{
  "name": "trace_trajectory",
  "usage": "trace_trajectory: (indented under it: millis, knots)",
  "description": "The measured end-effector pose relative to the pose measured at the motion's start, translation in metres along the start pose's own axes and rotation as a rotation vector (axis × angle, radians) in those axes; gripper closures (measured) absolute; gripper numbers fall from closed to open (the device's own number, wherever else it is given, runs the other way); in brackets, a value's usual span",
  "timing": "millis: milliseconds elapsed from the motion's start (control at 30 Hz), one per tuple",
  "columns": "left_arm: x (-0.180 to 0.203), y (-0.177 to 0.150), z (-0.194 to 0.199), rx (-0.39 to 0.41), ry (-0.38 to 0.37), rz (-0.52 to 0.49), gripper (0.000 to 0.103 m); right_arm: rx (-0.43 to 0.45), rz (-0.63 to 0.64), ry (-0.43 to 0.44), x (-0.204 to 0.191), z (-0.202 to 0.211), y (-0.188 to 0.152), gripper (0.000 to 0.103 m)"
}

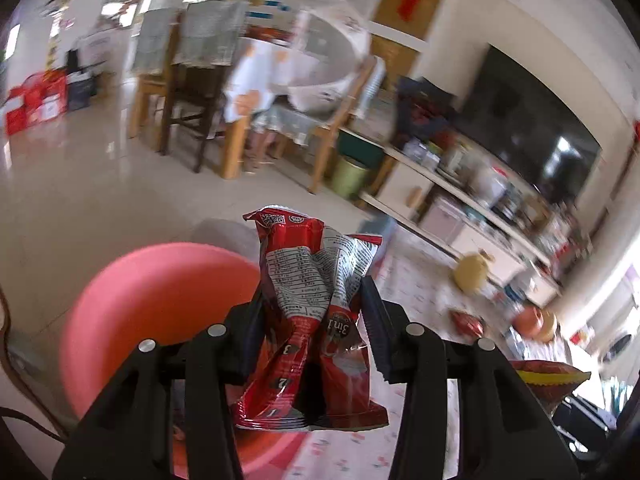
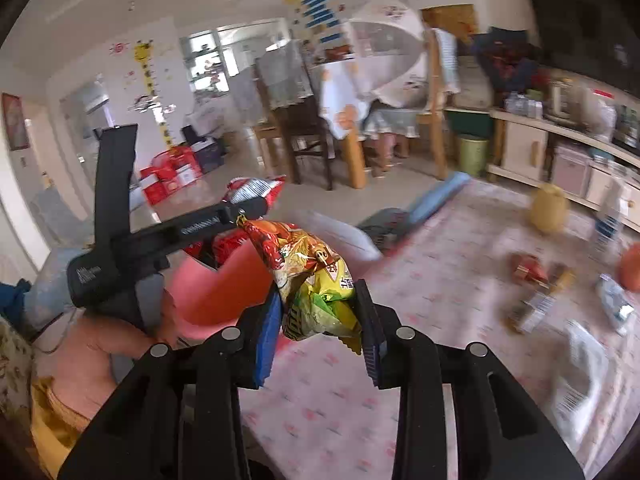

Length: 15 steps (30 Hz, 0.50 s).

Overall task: Collect trash
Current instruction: 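Carry chip bag and yellow packet to the pink bucket and open both tools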

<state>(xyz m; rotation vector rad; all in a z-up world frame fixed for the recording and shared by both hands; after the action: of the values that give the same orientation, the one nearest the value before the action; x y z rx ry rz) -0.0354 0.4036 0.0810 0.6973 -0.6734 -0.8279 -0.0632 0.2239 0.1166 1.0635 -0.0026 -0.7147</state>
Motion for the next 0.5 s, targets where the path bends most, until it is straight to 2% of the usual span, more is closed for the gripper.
trace_trajectory:
  millis: [100, 300, 367, 400, 433, 500]
  knots:
    - [-0.032, 0.009, -0.002, 0.009, 0.047, 0.063, 0.057, -0.01, 0.03, 0.032, -0.023, -0.026, 0.014, 0.066]
    - [-0.07, 0.018, -0.011, -0.003, 0.084, 0.156, 0.057, -0.031, 0.044, 0.082, -0.048, -0.078, 0.03, 0.065]
    - [-0.078, 0.019, -0.013, -0.001, 0.1, 0.179, 0.057, -0.042, 0.032, 0.091, -0.049, -0.095, 0.031, 0.062]
    - [-0.081, 0.02, -0.013, 0.0, 0.11, 0.187, 0.055, -0.058, 0.027, 0.092, -0.047, -0.104, 0.028, 0.056]
    - [-0.085, 0.02, -0.014, -0.001, 0.123, 0.195, 0.051, -0.074, 0.013, 0.082, -0.042, -0.114, 0.026, 0.041]
    - [-0.089, 0.021, -0.015, 0.003, 0.153, 0.213, 0.026, -0.083, -0.047, 0.069, -0.03, -0.123, 0.021, 0.031]
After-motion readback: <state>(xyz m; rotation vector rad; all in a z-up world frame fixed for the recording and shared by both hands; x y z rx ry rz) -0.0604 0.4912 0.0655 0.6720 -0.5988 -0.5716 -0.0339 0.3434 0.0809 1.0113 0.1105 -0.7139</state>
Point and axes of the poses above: each gripper's, at about its wrist camera, not at the fingertips, and z roughly against the way its jaws point, x to its right, y to its top, the point moved 8 cm from there along -z, roughly the way its jaws point, and after that the axes turned 10 degrees about y, right-handed, at the moved point
